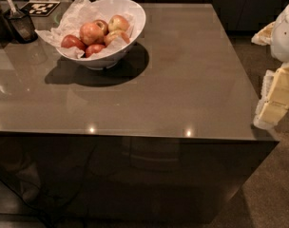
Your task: Pick apple from white bowl
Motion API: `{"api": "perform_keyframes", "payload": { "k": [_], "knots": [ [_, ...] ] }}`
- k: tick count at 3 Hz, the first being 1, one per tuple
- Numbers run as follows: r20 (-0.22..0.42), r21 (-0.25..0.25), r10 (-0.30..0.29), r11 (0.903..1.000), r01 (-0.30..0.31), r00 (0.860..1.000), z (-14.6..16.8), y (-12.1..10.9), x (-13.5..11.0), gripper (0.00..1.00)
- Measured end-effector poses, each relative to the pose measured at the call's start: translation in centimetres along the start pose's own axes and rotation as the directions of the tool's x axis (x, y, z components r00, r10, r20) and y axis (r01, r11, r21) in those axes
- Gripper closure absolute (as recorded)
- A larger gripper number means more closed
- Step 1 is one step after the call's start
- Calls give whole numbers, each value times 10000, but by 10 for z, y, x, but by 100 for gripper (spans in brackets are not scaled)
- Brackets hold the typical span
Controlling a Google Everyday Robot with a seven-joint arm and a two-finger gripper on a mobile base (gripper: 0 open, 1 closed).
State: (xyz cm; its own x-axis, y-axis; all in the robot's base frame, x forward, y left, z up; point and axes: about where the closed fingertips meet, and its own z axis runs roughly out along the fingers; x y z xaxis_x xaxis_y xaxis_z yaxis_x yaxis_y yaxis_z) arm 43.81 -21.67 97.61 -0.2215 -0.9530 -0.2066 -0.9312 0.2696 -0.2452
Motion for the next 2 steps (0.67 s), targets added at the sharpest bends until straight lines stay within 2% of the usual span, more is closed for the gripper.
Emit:
{"api": "perform_keyframes", "payload": {
  "k": [2],
  "knots": [
    [-102, 18, 158, 9999, -158, 9998, 0, -2, -6, 0]
  ]
}}
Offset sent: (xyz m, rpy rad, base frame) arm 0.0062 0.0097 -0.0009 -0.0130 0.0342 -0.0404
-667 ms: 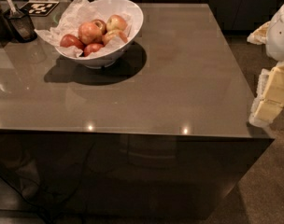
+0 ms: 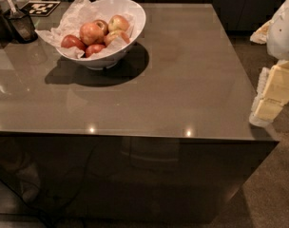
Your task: Pick apple from white bowl
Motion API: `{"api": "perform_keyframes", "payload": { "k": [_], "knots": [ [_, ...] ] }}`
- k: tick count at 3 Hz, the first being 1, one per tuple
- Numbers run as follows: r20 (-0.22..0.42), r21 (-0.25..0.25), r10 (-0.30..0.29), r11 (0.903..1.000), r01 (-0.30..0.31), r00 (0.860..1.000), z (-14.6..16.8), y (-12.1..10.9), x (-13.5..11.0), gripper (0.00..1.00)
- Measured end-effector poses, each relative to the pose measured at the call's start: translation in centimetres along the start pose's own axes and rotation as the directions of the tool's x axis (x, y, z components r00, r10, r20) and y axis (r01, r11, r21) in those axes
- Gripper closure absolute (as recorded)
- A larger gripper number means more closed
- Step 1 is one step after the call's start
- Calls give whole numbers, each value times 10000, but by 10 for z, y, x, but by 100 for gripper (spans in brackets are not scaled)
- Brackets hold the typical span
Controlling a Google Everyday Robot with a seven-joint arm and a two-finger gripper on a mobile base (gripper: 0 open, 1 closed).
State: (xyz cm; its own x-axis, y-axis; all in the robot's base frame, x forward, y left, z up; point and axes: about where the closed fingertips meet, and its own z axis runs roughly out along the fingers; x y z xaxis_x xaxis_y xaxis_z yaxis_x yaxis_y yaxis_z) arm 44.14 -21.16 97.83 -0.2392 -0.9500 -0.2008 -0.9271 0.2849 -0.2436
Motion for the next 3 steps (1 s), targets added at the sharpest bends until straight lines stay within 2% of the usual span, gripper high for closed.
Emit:
{"api": "perform_keyframes", "payload": {
  "k": [1, 2, 3],
  "knots": [
    [-357, -30, 236, 9997, -237, 9991, 3, -7, -26, 0],
    [-772, -58, 80, 9999, -84, 9970, 8, -16, -64, 0],
    [-640, 100, 21, 9999, -15, 9979, 7, -19, -72, 0]
  ]
}}
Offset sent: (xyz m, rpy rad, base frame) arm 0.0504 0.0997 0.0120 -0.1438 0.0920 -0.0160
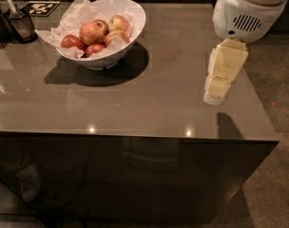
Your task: Pick apple from white bowl
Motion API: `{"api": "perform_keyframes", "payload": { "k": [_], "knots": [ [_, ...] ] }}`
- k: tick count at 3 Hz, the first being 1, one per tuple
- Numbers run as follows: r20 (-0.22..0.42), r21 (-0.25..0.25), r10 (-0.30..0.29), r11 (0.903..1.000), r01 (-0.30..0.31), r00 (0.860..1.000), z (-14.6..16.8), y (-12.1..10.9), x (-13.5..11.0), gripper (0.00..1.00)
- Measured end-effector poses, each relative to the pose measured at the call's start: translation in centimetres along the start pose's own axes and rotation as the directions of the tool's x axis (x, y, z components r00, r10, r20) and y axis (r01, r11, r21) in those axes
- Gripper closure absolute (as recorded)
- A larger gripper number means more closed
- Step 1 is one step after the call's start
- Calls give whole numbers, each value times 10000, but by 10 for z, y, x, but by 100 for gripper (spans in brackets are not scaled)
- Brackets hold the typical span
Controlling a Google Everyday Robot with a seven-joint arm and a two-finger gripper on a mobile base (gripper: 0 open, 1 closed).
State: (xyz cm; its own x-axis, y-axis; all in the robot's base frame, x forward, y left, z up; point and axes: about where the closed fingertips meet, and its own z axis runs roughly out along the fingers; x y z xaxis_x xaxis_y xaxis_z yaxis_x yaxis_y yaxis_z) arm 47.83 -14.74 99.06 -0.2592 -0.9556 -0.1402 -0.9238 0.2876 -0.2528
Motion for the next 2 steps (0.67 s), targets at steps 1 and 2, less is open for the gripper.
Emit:
{"api": "perform_keyframes", "payload": {
  "k": [1, 2],
  "knots": [
    [391, -19, 140, 9999, -139, 9991, 2, -6, -13, 0],
    [1302, 78, 493, 9987, -508, 9903, -2, -22, -45, 0]
  ]
}}
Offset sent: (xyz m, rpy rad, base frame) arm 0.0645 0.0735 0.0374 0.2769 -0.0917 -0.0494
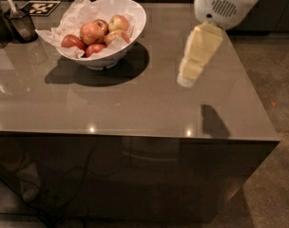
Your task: Pick apple from white bowl
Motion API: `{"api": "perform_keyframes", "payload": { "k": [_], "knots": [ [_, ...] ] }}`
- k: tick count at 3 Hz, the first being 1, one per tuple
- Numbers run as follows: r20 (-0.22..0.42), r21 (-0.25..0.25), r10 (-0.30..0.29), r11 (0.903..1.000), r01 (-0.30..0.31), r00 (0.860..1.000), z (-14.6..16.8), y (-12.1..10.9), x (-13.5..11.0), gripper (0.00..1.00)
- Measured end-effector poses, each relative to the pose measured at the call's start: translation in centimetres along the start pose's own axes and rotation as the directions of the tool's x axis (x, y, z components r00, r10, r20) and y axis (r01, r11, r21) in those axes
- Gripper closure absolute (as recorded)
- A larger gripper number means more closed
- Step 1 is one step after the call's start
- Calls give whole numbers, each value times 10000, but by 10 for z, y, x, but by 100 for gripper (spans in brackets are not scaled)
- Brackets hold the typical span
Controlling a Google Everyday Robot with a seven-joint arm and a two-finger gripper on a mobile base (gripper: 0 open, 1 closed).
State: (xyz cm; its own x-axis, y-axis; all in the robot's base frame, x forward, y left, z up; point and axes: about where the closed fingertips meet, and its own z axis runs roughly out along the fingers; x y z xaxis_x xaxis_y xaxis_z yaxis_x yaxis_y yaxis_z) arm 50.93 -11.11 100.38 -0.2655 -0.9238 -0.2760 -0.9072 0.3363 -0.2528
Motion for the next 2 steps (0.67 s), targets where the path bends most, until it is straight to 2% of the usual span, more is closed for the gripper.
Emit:
{"api": "perform_keyframes", "payload": {
  "k": [1, 2],
  "knots": [
    [626, 283, 390, 9988, -409, 9973, -8, -26, -38, 0],
    [1552, 207, 317, 9992, -354, 9874, -1, -43, -65, 0]
  ]
}}
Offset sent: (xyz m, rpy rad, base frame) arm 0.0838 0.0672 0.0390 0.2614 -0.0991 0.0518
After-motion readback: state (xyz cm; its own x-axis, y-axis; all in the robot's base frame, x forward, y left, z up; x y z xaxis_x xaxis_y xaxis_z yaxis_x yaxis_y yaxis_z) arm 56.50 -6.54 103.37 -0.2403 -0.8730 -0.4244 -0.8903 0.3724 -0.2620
